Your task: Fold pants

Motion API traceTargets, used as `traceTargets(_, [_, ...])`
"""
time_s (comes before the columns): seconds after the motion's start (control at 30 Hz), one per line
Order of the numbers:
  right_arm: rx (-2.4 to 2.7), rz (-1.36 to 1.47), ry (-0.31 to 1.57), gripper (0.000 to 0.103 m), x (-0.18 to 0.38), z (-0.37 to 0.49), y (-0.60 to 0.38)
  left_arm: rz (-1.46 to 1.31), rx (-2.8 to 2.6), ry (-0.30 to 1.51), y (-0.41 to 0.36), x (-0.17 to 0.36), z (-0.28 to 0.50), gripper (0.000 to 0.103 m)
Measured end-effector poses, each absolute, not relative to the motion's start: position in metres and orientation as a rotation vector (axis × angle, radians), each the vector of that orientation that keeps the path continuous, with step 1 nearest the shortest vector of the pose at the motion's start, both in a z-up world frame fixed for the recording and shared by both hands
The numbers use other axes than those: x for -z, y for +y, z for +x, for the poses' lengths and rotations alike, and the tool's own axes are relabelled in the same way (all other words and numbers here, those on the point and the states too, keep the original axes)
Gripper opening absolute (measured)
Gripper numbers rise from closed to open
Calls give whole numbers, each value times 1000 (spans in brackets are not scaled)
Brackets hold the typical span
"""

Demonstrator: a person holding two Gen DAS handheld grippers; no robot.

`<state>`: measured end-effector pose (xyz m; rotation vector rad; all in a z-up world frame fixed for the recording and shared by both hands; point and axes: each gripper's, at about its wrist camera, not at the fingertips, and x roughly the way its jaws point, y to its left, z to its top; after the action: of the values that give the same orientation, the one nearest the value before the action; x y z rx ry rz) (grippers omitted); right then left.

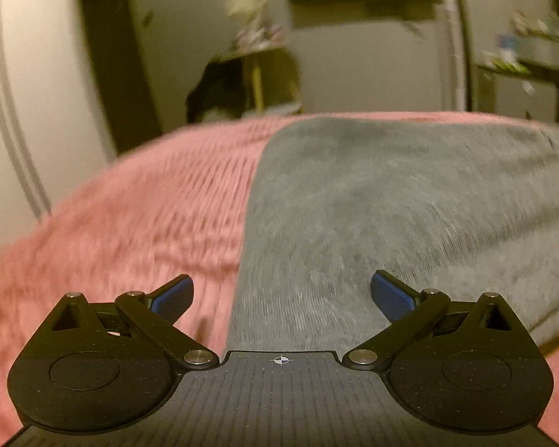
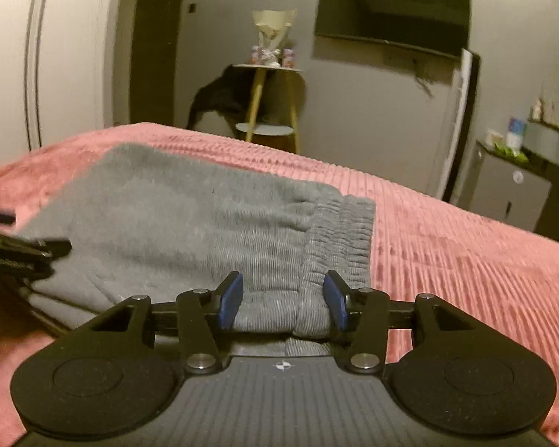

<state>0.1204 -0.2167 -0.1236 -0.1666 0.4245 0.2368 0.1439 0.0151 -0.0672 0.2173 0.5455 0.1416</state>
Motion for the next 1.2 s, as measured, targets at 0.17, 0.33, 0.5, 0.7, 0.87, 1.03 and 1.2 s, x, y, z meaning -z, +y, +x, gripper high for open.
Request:
traceTargets(0.17, [-220,-69,474,47,97,103,-224,139,-118,625,20,39,130,103])
traceTargets(0.33, [-140,9,598,64,104,93,-233,-2,-78,687,21,44,109,103])
traceTargets(0.5, [-95,79,737,87,123,116,-245,-24,-139,711,21,52,104,103])
traceTargets(0.7, [-41,143,714,98,116,97,-253,10,-154,708,1,41,68,103])
traceTargets(0.87, [-83,145,668,99,102,54,-234,-85,-152,674,7,22,45,103])
traceTargets(1.03, [-67,77,614,99,86,15,-216,-151,-159,685,11,9,25,103])
traceTargets(1.2, [-119,6,579,99,72,-8,-203,-138,-141,735,4,6,16,103])
